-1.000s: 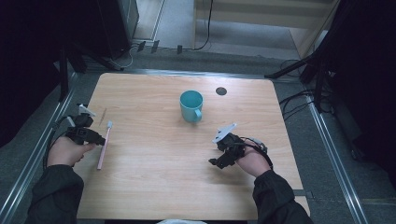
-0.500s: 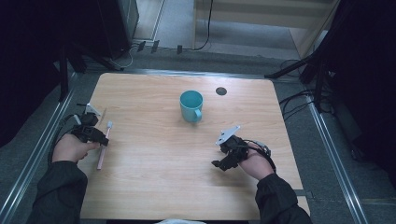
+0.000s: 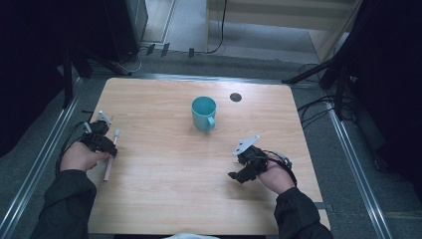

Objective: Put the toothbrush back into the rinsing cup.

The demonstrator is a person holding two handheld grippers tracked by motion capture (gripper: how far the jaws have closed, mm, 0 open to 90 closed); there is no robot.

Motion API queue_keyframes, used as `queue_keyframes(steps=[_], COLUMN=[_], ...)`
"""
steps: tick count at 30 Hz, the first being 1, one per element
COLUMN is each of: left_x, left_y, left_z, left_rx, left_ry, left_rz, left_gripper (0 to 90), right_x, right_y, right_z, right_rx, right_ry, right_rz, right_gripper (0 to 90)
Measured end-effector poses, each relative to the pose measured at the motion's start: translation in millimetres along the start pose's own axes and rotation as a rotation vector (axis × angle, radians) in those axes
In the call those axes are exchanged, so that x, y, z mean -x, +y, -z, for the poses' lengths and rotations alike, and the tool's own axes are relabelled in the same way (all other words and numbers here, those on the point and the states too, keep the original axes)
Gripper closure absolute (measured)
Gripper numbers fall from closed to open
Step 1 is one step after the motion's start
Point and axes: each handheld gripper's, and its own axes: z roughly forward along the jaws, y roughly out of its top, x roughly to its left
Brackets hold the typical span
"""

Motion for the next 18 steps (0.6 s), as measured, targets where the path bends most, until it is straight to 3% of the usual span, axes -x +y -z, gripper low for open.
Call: queue_keyframes(steps=[3, 9, 13, 16, 18], left_x=[1.2, 1.8, 3.6, 2.8, 1.8], left_y=[-0.6, -1.8, -0.9, -0.6, -0.4], left_z=[-0.1, -0.3, -0.2, -0.2, -0.1], left_rx=[-0.004, -0.001, -0.008, -0.006, -0.005], left_ry=[0.002, 0.021, 0.046, 0.025, 0.026], left_rz=[0.023, 0.017, -0.019, 0.002, -0.006], left_gripper=[73.7, 78.0, 78.7, 79.1, 79.4], right_x=[-1.0, -0.6, -0.6, -0.3, -0.4], right_y=[-0.4, -1.1, -1.1, -1.2, -1.2], right_z=[-0.1, -0.8, -0.7, -0.2, 0.2], right_rx=[-0.003, -0.006, -0.006, -0.003, -0.002], right_ry=[0.000, 0.000, 0.000, 0.001, 0.001], right_rz=[0.002, 0.005, 0.006, 0.005, 0.004], right_gripper=[21.8, 21.8, 21.8, 21.8, 21.8])
